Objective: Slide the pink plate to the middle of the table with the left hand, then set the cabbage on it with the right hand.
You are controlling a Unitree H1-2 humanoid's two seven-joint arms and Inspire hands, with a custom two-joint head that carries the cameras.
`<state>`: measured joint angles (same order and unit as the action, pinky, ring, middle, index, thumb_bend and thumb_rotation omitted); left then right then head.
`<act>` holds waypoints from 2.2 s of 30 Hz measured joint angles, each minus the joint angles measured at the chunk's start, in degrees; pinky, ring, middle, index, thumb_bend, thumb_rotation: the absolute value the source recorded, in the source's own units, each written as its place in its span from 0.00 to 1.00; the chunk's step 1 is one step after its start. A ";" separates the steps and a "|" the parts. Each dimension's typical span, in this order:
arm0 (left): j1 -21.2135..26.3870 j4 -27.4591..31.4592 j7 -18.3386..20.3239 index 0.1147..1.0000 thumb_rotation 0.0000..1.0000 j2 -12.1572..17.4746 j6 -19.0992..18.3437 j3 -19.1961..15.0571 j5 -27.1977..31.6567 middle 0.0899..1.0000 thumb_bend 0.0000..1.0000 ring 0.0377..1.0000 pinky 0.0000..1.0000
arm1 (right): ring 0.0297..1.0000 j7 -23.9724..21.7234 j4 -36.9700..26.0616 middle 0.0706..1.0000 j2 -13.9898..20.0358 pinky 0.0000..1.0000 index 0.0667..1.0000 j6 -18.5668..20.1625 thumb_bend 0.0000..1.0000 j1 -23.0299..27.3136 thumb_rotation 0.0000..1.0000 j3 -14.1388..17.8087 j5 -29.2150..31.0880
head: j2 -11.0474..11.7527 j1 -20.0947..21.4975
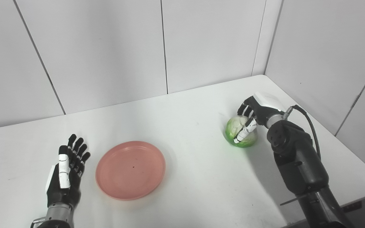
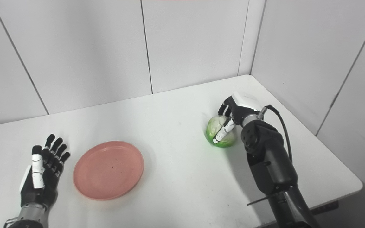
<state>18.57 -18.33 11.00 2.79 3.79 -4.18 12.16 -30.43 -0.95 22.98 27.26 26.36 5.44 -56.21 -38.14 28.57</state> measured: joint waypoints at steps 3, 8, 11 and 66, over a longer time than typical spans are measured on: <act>-0.09 0.18 -0.74 0.97 0.99 -0.09 -0.40 0.00 -0.01 0.98 0.74 0.98 0.96 | 0.24 0.69 -0.03 0.43 0.00 0.18 0.45 0.00 0.53 0.00 0.00 -0.10 0.26 | 0.00 -0.09; -0.16 0.25 -0.96 0.98 1.00 -0.09 -0.44 0.19 -0.03 0.98 0.74 0.98 0.96 | 0.26 1.18 -1.78 0.43 -0.53 0.19 0.45 0.00 0.53 0.00 0.00 0.44 0.12 | 0.09 -0.18; -0.16 0.24 -0.96 0.98 1.00 -0.10 -0.44 0.38 -0.03 0.98 0.74 0.98 0.96 | 0.27 1.12 -3.27 0.43 -1.10 0.21 0.45 0.00 0.53 0.07 0.00 0.78 0.11 | 0.09 -0.35; -3.34 11.77 -12.35 0.99 1.00 -10.31 -13.35 9.29 -13.66 0.99 0.72 0.99 0.98 | 0.36 2.13 -13.99 0.40 -6.26 0.29 0.49 -2.16 0.52 4.72 0.00 -21.27 18.40 | -1.41 -23.20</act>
<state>15.23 -6.56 -1.34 -7.52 -9.56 5.10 -1.50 -28.30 -14.94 16.72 25.10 31.08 -15.83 -37.81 -39.55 5.36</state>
